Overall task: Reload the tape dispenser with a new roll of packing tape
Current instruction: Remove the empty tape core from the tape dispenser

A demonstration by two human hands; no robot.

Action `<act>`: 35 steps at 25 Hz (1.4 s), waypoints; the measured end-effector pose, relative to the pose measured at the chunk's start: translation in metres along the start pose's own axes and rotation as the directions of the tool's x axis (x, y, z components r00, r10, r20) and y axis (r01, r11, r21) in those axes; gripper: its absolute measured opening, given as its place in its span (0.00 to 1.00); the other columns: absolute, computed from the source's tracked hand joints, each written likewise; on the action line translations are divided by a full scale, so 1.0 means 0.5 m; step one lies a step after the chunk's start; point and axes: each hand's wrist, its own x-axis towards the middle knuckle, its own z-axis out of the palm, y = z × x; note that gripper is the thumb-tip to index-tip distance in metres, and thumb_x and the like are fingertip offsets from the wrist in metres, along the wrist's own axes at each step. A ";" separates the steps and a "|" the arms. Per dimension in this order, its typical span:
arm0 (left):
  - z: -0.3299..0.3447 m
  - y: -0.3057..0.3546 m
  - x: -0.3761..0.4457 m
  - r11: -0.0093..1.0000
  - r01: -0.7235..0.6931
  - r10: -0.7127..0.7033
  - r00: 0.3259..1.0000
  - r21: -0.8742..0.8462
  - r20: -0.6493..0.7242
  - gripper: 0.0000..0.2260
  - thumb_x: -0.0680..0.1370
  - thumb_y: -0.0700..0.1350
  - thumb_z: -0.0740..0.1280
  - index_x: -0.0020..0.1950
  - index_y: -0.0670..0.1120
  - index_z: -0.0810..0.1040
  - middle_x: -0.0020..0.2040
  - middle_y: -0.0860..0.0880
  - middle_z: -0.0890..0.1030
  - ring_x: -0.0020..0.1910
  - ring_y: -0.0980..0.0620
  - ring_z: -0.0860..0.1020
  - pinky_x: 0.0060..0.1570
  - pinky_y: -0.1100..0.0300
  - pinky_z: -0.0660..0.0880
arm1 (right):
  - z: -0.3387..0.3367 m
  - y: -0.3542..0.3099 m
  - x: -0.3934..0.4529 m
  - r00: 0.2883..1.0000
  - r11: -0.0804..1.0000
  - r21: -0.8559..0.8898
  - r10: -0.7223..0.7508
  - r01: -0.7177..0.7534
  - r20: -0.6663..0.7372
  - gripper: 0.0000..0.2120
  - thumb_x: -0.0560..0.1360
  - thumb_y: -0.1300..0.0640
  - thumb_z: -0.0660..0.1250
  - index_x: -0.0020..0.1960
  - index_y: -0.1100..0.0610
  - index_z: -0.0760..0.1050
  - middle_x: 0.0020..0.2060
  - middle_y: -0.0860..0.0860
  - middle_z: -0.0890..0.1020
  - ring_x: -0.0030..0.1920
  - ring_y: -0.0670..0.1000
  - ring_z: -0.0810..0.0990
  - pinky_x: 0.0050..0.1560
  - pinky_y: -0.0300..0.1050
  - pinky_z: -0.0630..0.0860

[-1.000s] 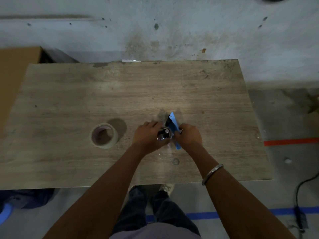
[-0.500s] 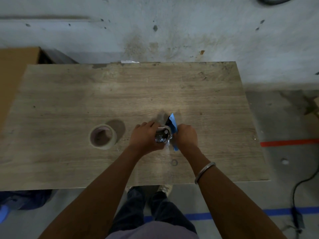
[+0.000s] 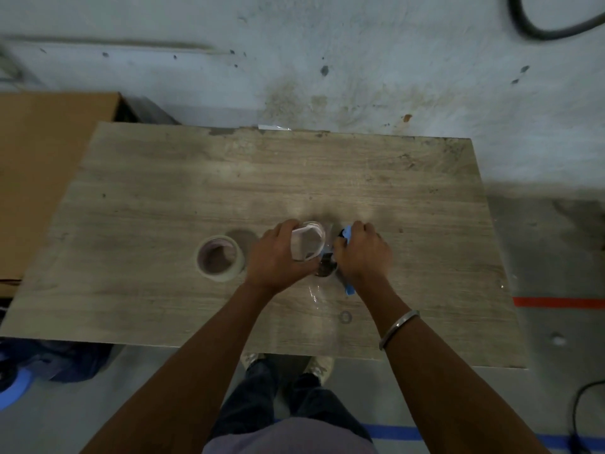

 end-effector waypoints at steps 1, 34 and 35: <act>-0.012 -0.011 0.000 0.999 0.038 -0.038 0.999 0.001 -0.029 0.34 0.65 0.63 0.75 0.65 0.47 0.72 0.56 0.48 0.80 0.50 0.48 0.79 0.44 0.57 0.74 | -0.003 -0.014 0.007 0.999 0.999 -0.006 -0.047 0.047 -0.014 0.15 0.77 0.48 0.60 0.55 0.59 0.74 0.49 0.56 0.79 0.45 0.58 0.80 0.44 0.51 0.78; -0.394 -0.815 -0.004 0.685 0.688 -0.617 0.723 0.242 -0.310 0.35 0.65 0.62 0.71 0.69 0.51 0.70 0.77 0.41 0.62 0.76 0.39 0.58 0.70 0.39 0.60 | 0.215 -0.823 0.065 0.866 0.881 0.079 -0.473 0.466 0.160 0.14 0.77 0.57 0.62 0.60 0.54 0.77 0.48 0.51 0.81 0.41 0.54 0.80 0.49 0.48 0.76; -0.396 -0.823 -0.003 0.678 0.692 -0.630 0.721 0.248 -0.289 0.35 0.65 0.63 0.71 0.69 0.52 0.69 0.77 0.41 0.61 0.77 0.39 0.57 0.71 0.38 0.58 | 0.220 -0.828 0.066 0.863 0.878 0.079 -0.479 0.473 0.160 0.14 0.77 0.57 0.62 0.60 0.54 0.77 0.49 0.51 0.81 0.41 0.54 0.80 0.49 0.48 0.75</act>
